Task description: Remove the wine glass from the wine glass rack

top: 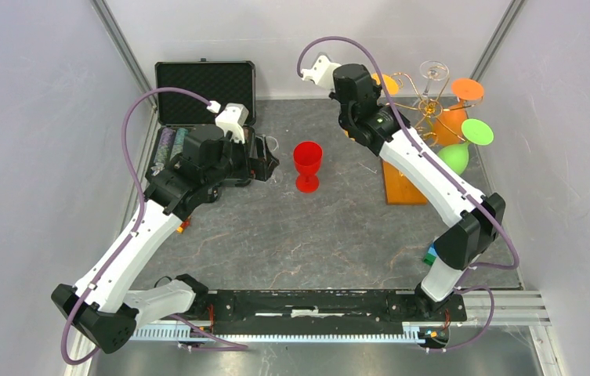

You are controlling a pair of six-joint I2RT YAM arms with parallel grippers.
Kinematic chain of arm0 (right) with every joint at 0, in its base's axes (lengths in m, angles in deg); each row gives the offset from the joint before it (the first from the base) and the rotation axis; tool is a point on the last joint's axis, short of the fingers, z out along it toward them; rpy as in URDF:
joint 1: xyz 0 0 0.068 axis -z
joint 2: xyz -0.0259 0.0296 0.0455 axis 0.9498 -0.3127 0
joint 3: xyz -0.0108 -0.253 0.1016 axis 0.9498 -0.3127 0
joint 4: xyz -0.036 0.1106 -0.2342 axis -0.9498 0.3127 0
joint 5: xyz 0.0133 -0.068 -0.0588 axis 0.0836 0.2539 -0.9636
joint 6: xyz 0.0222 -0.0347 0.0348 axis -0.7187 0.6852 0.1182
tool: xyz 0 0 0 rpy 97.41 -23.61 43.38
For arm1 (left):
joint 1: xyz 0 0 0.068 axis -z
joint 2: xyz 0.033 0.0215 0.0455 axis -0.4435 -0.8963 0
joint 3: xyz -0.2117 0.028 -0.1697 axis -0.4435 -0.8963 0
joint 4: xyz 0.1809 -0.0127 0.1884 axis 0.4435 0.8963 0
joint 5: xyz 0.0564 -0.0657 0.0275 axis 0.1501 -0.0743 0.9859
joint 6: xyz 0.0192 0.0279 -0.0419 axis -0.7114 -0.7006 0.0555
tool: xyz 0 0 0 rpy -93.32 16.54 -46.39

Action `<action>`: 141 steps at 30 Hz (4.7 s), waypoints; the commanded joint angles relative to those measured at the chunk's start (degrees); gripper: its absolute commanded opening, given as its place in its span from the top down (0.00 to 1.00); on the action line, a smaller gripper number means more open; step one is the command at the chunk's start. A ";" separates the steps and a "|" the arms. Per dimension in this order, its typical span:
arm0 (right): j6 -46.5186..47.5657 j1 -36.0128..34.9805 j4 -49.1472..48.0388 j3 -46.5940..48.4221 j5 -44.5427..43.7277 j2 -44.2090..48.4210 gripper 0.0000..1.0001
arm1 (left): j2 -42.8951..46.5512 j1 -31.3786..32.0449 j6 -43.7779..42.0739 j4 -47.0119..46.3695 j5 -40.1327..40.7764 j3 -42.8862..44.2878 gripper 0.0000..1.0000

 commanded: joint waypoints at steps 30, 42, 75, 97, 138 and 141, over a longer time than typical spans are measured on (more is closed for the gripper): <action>-62.42 -3.51 -17.17 -22.31 39.61 24.76 1.00 | 13.72 -0.26 23.96 -23.12 -13.71 -8.20 0.03; -65.47 -3.51 -22.15 -28.92 38.99 29.16 1.00 | 12.06 -0.26 29.04 -17.79 -10.28 -8.20 0.18; -72.84 -3.34 -27.33 -36.38 40.84 29.26 1.00 | 10.34 -0.25 28.75 -19.27 -10.63 -8.54 0.98; -75.20 -3.34 -27.70 -37.73 52.02 29.81 0.45 | 10.26 -0.26 11.48 -2.26 -14.57 -0.61 0.98; -33.28 -3.07 -0.09 -28.07 -12.23 49.17 0.27 | -26.52 4.84 -2.45 26.51 8.75 14.73 0.98; -29.10 -3.08 0.11 -26.92 -19.17 48.93 0.26 | -27.99 4.97 -2.54 25.74 7.78 14.98 0.98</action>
